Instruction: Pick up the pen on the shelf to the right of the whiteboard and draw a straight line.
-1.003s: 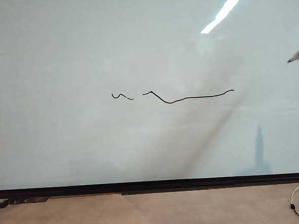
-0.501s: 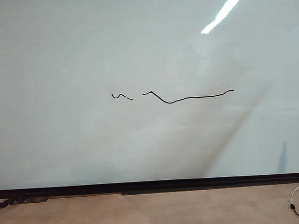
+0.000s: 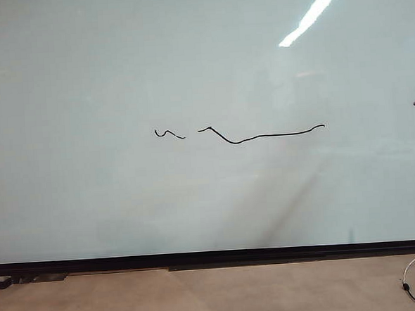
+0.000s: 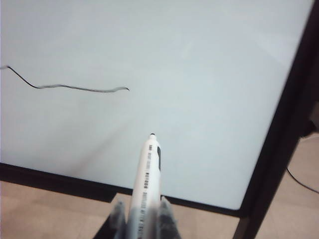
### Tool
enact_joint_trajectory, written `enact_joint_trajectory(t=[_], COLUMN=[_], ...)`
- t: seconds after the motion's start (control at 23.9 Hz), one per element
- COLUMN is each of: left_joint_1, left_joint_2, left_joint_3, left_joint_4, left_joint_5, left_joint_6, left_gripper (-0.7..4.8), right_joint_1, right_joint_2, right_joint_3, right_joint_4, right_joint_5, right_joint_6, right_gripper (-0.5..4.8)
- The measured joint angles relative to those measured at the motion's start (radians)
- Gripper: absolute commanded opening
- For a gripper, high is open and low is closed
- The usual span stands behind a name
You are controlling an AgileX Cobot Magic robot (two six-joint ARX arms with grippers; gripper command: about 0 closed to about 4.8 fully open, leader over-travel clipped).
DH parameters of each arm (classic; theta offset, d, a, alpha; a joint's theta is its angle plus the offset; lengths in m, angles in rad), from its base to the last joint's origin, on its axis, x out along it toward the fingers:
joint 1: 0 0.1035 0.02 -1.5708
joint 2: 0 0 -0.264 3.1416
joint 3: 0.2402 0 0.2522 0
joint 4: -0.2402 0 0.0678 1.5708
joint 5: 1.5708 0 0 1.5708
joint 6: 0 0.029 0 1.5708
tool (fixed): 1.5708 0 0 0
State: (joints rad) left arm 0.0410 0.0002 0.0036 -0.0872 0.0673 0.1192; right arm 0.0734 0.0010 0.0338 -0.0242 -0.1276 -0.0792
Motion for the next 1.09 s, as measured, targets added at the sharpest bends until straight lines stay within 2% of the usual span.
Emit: enact_joint_trajectory(t=[0.13, 0.21, 0.33, 1.09], left_joint_1=[0.0, 0.0, 0.0, 0.0], left_joint_2=[0.0, 0.0, 0.0, 0.0], left_joint_3=[0.0, 0.0, 0.0, 0.0], left_joint_4=[0.0, 0.0, 0.0, 0.0], left_joint_5=[0.0, 0.0, 0.0, 0.0], left_joint_6=[0.0, 0.0, 0.0, 0.0], left_gripper=[-0.05, -0.05, -0.05, -0.05], right_joint_1=[-0.002, -0.002, -0.003, -0.003], right_joint_2=[0.0, 0.0, 0.0, 0.0], right_joint_3=[-0.025, -0.026, -0.026, -0.026], right_joint_4=[0.071, 0.113, 0.116, 0.114], right_joint_5=[0.002, 0.056, 0.082, 0.098], right_joint_6=[0.0, -0.01, -0.026, -0.032], right_gripper=[-0.09, -0.09, -0.09, -0.08])
